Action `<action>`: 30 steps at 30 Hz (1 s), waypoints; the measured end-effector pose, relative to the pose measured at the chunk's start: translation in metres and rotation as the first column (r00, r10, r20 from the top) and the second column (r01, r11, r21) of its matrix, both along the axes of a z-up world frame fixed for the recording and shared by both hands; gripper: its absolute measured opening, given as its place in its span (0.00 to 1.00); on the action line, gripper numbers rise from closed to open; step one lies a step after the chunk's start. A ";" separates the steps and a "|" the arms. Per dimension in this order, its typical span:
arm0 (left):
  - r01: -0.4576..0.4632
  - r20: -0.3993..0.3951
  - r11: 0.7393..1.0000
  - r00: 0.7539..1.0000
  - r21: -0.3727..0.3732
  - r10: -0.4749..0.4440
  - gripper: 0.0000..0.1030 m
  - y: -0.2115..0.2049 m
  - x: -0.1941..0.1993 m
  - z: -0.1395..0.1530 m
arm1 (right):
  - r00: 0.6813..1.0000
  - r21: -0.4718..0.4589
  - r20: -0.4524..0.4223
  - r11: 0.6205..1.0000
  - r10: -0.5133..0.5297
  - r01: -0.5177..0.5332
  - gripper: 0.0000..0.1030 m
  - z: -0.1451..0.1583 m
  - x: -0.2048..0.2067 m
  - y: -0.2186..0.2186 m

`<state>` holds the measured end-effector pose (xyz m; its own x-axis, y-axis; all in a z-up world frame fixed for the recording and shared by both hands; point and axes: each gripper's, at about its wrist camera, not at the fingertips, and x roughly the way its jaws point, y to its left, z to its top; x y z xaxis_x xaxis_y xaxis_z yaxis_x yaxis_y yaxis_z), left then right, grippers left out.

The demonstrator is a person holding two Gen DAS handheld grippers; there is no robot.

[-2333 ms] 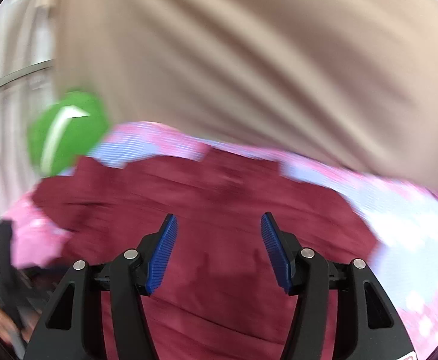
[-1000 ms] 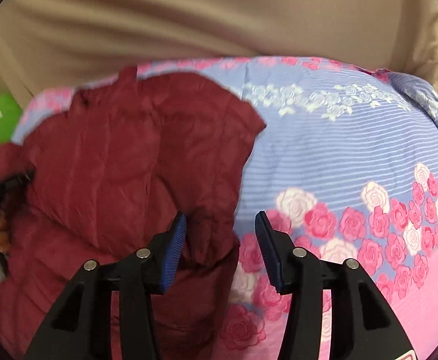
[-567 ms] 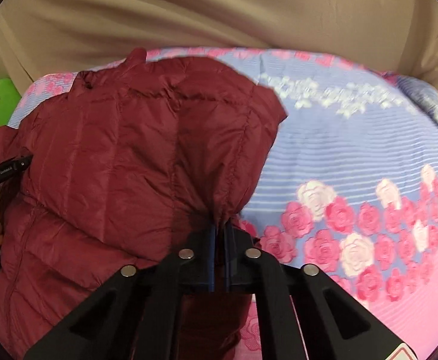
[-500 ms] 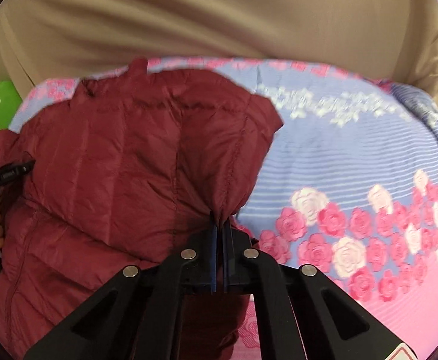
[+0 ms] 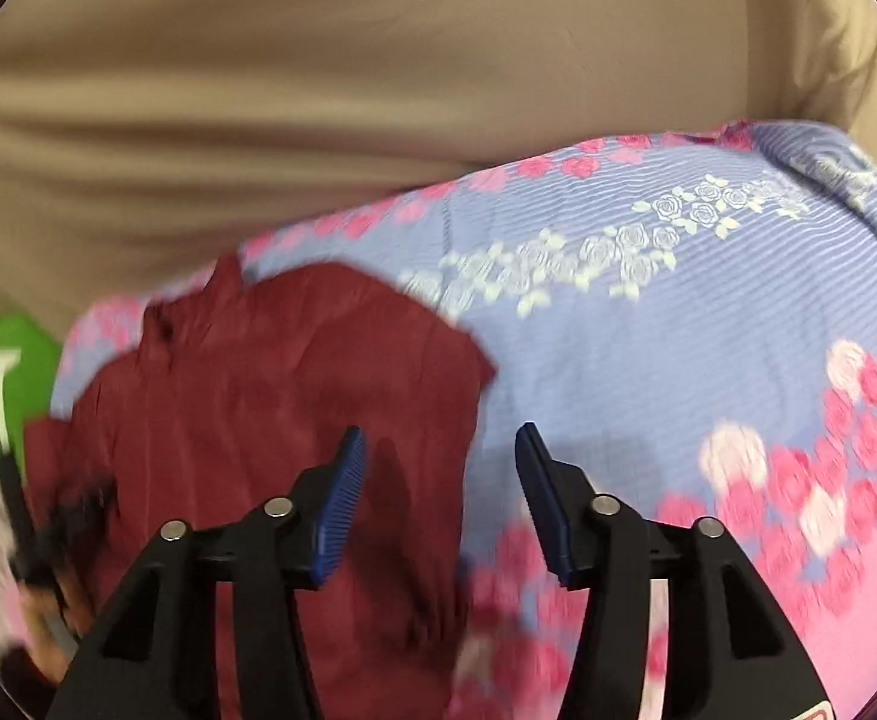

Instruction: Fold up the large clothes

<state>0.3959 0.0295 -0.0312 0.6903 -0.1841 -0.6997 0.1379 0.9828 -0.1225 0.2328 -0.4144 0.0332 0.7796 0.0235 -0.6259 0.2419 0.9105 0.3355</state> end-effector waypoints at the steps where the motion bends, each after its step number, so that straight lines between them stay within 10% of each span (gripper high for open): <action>1: 0.000 0.000 1.000 1.000 -0.005 0.000 0.23 0.000 0.000 0.000 | 1.000 0.043 -0.017 0.999 0.004 -0.004 0.55 -0.003 0.015 -0.006; 3: -0.003 -0.001 1.000 1.000 -0.022 0.003 0.23 0.002 0.000 0.000 | 0.998 0.140 -0.063 0.990 0.007 0.002 0.56 -0.016 0.043 -0.016; 5: -0.015 0.000 0.999 1.000 -0.042 0.015 0.22 0.005 -0.001 0.000 | 0.993 0.200 -0.091 0.978 0.074 -0.055 0.16 -0.025 0.069 -0.009; 10: -0.080 0.003 0.991 0.997 -0.106 0.081 0.13 0.021 -0.003 0.000 | 0.989 0.046 0.125 0.995 0.082 -0.089 0.09 0.006 0.044 0.019; 12: -0.081 -0.006 0.991 0.997 -0.111 0.081 0.12 0.020 0.000 -0.001 | 0.996 -0.026 -0.052 0.997 0.073 -0.075 0.12 -0.024 0.072 0.025; 15: -0.083 -0.011 0.990 0.997 -0.112 0.082 0.12 0.019 0.000 -0.002 | 0.997 -0.013 -0.050 0.998 0.055 -0.055 0.19 -0.026 0.062 0.027; 18: -0.081 -0.014 0.988 0.997 -0.129 0.080 0.13 0.021 0.001 -0.003 | 0.998 0.052 0.012 0.996 0.067 -0.067 0.39 -0.011 0.023 0.029; 20: -0.081 -0.015 0.989 0.997 -0.128 0.080 0.14 0.021 0.001 -0.003 | 0.996 0.072 0.006 0.994 0.086 -0.086 0.69 -0.017 -0.008 0.033; 25: -0.047 -0.007 0.991 0.999 -0.126 0.046 0.29 0.017 0.000 -0.003 | 0.979 0.145 -0.117 0.978 0.167 -0.149 0.71 -0.060 -0.031 0.051; 27: -0.047 -0.003 0.990 0.999 -0.131 0.047 0.37 0.019 -0.005 -0.002 | 0.981 0.058 -0.103 0.986 0.162 -0.156 0.66 -0.059 -0.031 0.067; 29: -0.070 -0.018 0.988 0.997 -0.136 0.068 0.45 0.025 -0.020 0.000 | 0.981 -0.013 -0.128 0.989 0.144 -0.147 0.17 -0.058 -0.024 0.078; 30: -0.068 -0.020 0.987 0.998 -0.144 0.066 0.48 0.029 -0.029 0.002 | 0.981 -0.009 -0.131 0.989 0.144 -0.146 0.12 -0.057 -0.019 0.079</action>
